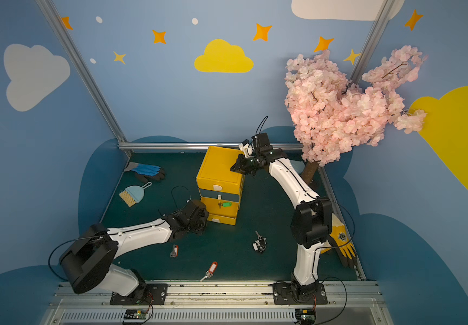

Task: Take the keys out of the drawer
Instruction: Open the drawer in the storage box.

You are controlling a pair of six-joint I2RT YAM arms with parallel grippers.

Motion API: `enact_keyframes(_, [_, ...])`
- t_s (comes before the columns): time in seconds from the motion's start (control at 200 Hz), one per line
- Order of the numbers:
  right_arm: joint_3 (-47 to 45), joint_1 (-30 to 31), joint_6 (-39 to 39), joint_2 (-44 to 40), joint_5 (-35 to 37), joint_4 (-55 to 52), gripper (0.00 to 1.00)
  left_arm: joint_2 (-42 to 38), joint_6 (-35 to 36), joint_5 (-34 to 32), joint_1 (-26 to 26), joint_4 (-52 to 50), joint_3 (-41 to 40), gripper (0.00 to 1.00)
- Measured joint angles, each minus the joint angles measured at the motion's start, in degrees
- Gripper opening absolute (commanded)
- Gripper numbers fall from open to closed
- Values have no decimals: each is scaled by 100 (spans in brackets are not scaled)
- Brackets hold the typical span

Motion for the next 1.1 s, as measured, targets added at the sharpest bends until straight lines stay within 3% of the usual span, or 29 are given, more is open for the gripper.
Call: enact_keyframes(1.101, [-96, 44, -2, -52, 61, 90, 5, -1176, -682, -90, -608, -682, -809, 45])
